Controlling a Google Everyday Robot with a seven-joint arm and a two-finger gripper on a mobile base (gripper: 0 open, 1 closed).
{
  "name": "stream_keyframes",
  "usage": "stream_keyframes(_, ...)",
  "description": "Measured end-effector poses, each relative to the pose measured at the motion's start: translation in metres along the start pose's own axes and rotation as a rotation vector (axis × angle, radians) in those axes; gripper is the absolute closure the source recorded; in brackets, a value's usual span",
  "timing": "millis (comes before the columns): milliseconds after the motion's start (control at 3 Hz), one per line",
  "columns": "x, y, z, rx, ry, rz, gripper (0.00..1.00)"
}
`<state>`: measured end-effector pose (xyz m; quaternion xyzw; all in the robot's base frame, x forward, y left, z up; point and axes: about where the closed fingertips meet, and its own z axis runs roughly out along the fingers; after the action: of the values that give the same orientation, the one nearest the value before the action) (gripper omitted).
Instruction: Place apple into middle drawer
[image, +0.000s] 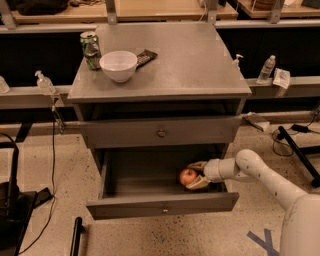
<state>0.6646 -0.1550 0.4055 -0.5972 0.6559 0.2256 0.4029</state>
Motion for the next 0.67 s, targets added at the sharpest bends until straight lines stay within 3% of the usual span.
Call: stream_keyframes(667, 0.0011, 0.0022, 0.0159, 0.007, -0.066, 0.053, 1.00)
